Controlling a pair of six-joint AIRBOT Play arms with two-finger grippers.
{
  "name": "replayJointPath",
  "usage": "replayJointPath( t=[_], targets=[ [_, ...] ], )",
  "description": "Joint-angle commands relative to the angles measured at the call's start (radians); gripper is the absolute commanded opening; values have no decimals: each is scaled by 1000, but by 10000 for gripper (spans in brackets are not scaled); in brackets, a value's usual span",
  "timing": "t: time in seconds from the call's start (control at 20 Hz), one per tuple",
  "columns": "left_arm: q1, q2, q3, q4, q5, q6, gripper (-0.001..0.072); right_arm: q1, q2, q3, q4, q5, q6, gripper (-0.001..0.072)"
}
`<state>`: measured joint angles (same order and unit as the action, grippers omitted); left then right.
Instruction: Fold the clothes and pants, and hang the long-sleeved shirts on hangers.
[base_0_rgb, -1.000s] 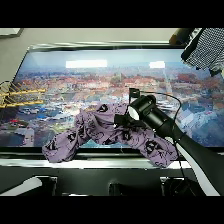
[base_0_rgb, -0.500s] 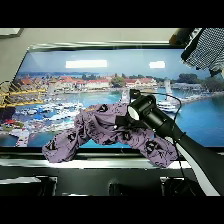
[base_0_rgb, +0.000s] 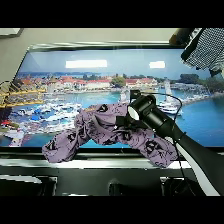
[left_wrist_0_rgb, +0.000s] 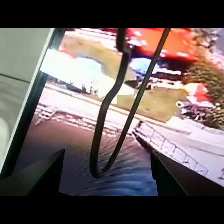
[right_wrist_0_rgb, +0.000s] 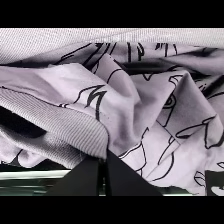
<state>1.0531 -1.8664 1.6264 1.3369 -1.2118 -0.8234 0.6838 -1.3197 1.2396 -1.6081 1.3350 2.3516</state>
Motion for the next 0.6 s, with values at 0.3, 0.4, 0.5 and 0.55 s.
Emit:
replayJointPath(
  t=[0.3,0.4,0.5,0.55],
  targets=[
    [-60,-37,2,63,2,16,370,0,-1,0,-1,6,2,32],
    [-67,-43,1,65,0,16,370,0,-1,0,-2,21,2,32],
    [-73,-49,1,66,-2,16,370,0,-1,0,-2,30,2,32],
    [-75,-51,1,66,-2,16,370,0,-1,0,-2,30,2,32]
  ],
)
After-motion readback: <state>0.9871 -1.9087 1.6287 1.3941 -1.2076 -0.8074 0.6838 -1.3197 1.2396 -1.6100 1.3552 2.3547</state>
